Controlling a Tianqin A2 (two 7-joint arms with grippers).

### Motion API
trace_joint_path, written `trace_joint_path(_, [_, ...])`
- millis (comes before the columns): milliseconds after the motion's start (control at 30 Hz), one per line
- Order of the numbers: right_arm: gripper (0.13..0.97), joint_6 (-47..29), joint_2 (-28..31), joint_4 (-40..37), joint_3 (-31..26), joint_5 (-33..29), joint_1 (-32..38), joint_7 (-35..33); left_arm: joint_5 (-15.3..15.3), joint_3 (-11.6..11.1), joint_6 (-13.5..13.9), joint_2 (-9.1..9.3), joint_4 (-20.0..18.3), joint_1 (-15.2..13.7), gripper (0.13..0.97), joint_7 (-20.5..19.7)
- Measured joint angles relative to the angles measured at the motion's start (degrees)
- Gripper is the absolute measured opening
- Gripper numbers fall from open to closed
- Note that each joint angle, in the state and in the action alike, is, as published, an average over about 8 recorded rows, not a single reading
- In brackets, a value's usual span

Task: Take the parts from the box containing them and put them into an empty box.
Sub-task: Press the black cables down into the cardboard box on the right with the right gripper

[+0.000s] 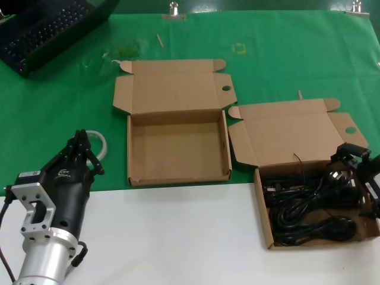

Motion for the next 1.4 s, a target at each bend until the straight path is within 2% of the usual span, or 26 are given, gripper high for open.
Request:
trace_joint_path(233, [0.949,0.2,-0.9,-1.4,0.9,-0.4,0.8,0.3,0.0,0.0,0.0,0.0,0.0,0.0,0.156,0.0])
trace_joint_path(533, [0.868,0.7,-1.8,-2.0,1.7,-0.7,1.0,0.6,0.0,0.0,0.0,0.0,0.0,0.0,0.156,0.0])
trace_joint_path(833, [0.721,1.5,-2.7,-2.6,2.3,-1.0,1.3,0.6,0.0,0.0,0.0,0.0,0.0,0.0,0.156,0.0])
trace_joint_path(1100, [0.51,1.6,-2.7,-1.4,2.8,-1.1,1.3,1.7,0.0,0.0,0.0,0.0,0.0,0.0,0.156,0.0])
trace_joint_path(1233, [0.51,1.5,-2.5,-0.1,3.2,-0.9,1.2,2.6,0.0,0.0,0.0,0.0,0.0,0.0,0.156,0.0])
trace_joint_path(1400, [0.393,1.1,-1.8,1.9,3.7,-0.7,1.1,3.9,0.0,0.0,0.0,0.0,0.0,0.0,0.156,0.0])
